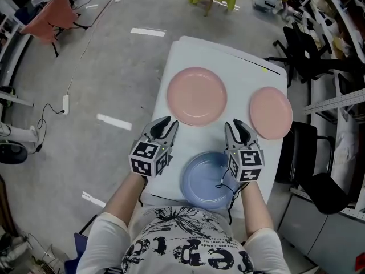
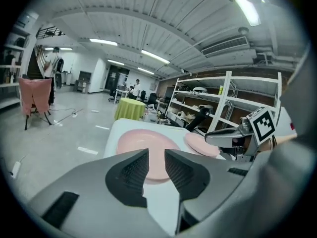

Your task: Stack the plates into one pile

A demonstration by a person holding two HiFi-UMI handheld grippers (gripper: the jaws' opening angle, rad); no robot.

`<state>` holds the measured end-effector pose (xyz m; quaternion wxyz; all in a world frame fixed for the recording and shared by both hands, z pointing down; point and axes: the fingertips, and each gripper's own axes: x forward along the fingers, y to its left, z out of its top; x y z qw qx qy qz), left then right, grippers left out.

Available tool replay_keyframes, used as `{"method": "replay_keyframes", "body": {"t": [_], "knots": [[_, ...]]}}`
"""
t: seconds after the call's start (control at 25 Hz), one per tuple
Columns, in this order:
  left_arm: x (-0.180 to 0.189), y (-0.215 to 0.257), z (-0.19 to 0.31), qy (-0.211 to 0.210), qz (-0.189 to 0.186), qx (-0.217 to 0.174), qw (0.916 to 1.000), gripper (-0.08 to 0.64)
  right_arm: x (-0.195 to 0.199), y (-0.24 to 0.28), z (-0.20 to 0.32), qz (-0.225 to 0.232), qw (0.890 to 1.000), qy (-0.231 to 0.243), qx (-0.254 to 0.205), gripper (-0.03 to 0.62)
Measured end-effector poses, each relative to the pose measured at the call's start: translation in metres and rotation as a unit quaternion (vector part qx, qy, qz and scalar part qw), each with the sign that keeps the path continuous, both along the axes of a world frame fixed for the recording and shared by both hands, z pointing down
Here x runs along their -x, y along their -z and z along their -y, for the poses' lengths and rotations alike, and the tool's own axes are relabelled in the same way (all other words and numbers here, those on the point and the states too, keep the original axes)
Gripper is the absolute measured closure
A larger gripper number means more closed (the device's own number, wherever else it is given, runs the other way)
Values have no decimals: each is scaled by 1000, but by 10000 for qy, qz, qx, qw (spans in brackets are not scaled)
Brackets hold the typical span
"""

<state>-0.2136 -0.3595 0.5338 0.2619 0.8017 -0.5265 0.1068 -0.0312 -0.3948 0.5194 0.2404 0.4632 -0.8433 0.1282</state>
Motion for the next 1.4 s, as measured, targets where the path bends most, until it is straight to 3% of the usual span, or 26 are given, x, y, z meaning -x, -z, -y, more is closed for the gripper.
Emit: {"method": "replay_keyframes", "body": {"t": [0.28, 0.52, 0.88, 0.96, 1.16, 1.4], "knots": [[28, -49, 49, 209, -189, 815, 9963, 417, -7, -54, 56, -389, 9987, -191, 260, 479], [47, -83, 91, 379, -328, 1314, 9901, 403, 0, -83, 95, -249, 9964, -468, 659, 476], [50, -119, 125, 221, -476, 1870, 9809, 408, 5, -128, 121, -175, 9862, -815, 1431, 474], [51, -127, 127, 217, -415, 1899, 9807, 471, 6, -133, 121, -191, 9858, -811, 1460, 486], [51, -126, 129, 216, -286, 1744, 9840, 475, 10, -132, 122, -332, 9868, -726, 1411, 506], [45, -102, 115, 212, -440, 1582, 9862, 482, 4, -108, 111, -421, 9896, -658, 1212, 510]]}}
